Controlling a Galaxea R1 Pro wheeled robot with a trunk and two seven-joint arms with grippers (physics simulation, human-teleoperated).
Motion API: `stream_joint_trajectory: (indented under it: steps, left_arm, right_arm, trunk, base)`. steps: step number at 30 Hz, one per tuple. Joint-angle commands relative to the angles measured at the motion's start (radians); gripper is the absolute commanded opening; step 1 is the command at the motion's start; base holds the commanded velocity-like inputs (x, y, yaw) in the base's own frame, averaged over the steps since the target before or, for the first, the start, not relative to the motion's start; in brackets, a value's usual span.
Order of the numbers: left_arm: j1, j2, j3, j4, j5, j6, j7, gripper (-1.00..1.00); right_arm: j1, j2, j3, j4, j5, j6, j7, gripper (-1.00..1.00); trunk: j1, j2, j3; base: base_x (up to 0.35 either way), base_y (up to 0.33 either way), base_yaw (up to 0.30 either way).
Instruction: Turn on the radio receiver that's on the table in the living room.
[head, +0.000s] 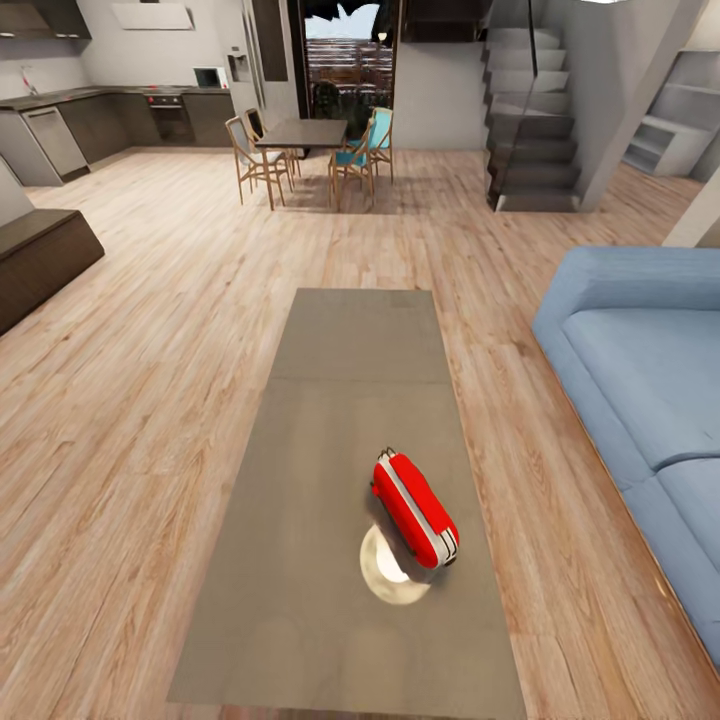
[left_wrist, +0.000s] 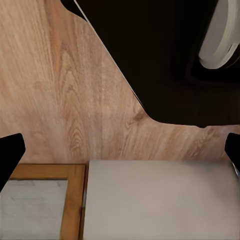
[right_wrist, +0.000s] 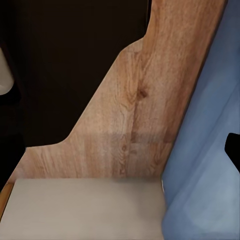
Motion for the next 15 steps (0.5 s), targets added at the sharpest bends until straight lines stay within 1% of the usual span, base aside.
stream_joint_trajectory:
  steps: [1, 15]
  left_arm:
    - [0.0, 0.0, 0.0, 0.0, 0.0, 0.0, 0.0, 1.0]
    - [0.0, -0.001, 0.0, 0.0, 0.0, 0.0, 0.0, 1.0]
  right_arm:
    - [0.0, 0.0, 0.0, 0.0, 0.0, 0.0, 0.0, 1.0]
    - [0.0, -0.001, 0.0, 0.0, 0.001, 0.0, 0.0, 1.0]
  trunk:
    - [0.0, 0.0, -0.002]
    - [0.0, 0.0, -0.024]
  base:
    - [0.0, 0.0, 0.0]
    - [0.0, 0.0, 0.0]
